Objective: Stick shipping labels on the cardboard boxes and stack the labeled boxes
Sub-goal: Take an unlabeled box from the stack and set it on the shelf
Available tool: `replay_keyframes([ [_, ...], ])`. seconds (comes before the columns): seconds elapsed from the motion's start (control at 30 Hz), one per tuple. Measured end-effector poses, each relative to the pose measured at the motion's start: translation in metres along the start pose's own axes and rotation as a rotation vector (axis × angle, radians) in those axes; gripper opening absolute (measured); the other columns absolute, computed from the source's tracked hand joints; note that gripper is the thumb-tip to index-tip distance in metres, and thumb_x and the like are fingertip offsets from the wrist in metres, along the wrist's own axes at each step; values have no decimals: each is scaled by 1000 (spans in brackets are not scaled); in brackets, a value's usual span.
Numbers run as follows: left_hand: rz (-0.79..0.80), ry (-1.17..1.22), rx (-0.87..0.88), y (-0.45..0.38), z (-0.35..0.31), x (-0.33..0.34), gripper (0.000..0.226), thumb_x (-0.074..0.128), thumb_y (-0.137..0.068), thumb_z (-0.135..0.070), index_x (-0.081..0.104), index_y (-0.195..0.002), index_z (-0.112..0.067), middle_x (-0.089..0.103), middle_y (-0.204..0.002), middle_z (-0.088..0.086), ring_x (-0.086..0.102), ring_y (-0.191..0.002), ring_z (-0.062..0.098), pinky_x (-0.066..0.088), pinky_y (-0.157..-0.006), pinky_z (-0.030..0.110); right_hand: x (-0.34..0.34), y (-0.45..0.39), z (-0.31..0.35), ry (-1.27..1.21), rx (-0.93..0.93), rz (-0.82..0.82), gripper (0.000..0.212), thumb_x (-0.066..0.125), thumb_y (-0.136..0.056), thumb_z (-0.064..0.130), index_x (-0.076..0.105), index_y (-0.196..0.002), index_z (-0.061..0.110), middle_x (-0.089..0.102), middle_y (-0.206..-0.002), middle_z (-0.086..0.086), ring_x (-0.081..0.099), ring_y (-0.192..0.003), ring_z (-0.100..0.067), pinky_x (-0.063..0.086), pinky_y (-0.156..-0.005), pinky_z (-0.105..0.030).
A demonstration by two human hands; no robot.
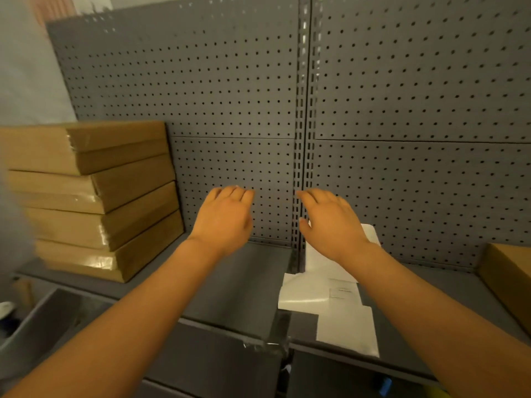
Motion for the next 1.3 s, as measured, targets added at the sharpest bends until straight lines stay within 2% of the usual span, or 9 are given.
replay_keyframes([
  [0.27, -36, -14, -42, 23, 67, 9, 43, 50, -90, -20, 51, -132, -11, 57, -132, 8, 42, -134, 25, 31, -108, 41, 16, -39, 63, -41, -67, -18, 53, 44, -96, 28, 30, -147, 20, 36, -149, 0, 34, -135, -21, 26, -110, -35],
  [0.53, -176, -9, 39, 7, 146, 0, 46, 47, -94, -24, 45, -138, -13, 52, -139, 6, 37, -138, 21, 20, -115, 42, 22, -76, 126, -49, 0, -67, 53, 42, -98, 30, 28, -148, 20, 34, -149, -1, 32, -136, -22, 26, -111, -36],
  [0.77, -407, 54, 45, 4, 256, -49, 42, 48, -94, -29, 48, -134, -14, 54, -135, 8, 41, -134, 22, 15, -117, 42, 13, -125, 221, -201, 39, -155, 52, 42, -99, 32, 29, -148, 19, 38, -148, -2, 34, -135, -22, 32, -110, -39],
  [0.83, -453, 104, 8, 7, 298, -60, 42, 46, -95, -31, 47, -135, -16, 53, -136, 7, 39, -135, 21, 13, -118, 41, 9, -141, 251, -318, 43, -190, 51, 43, -99, 33, 31, -146, 19, 39, -146, -3, 38, -133, -22, 35, -108, -39],
  [0.9, -506, 157, -41, 11, 339, -68, 42, 45, -96, -32, 48, -135, -16, 54, -136, 6, 38, -136, 21, 14, -117, 41, 4, -157, 276, -465, 69, -219, 49, 42, -99, 36, 34, -145, 19, 42, -142, -3, 44, -126, -21, 39, -103, -33],
  [1.0, -545, 305, -158, 18, 400, -71, 43, 45, -96, -33, 48, -135, -15, 51, -138, 8, 37, -136, 24, 23, -114, 44, -3, -184, 308, -632, 132, -228, 49, 40, -99, 40, 36, -143, 19, 42, -141, -3, 45, -124, -18, 35, -94, -24],
  [1.07, -555, 392, -260, 22, 436, -67, 45, 44, -96, -34, 47, -135, -13, 50, -139, 10, 39, -133, 27, 29, -112, 45, -3, -201, 325, -707, 166, -207, 52, 38, -98, 45, 36, -143, 19, 40, -143, -4, 43, -126, -18, 32, -93, -23],
  [1.23, -388, 631, -572, 29, 497, -31, 55, 48, -93, -39, 39, -141, -12, 44, -143, 13, 40, -132, 32, 35, -106, 45, 4, -228, 354, -851, 234, -132, 72, 36, -91, 62, 29, -146, 16, 34, -148, -5, 39, -132, -22, 31, -93, -28],
  [1.3, -315, 777, -649, 32, 506, -14, 58, 50, -93, -39, 35, -143, -13, 41, -145, 13, 42, -130, 31, 38, -103, 42, 9, -233, 360, -862, 264, -84, 76, 38, -89, 66, 29, -143, 14, 37, -143, -6, 42, -128, -25, 33, -90, -29],
])
Point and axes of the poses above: each hand's wrist, its own y-axis away from the middle knuckle, its own x-axis out of the palm, z = x × y, the point moved 5 cm from there along -y, towards the middle knuckle
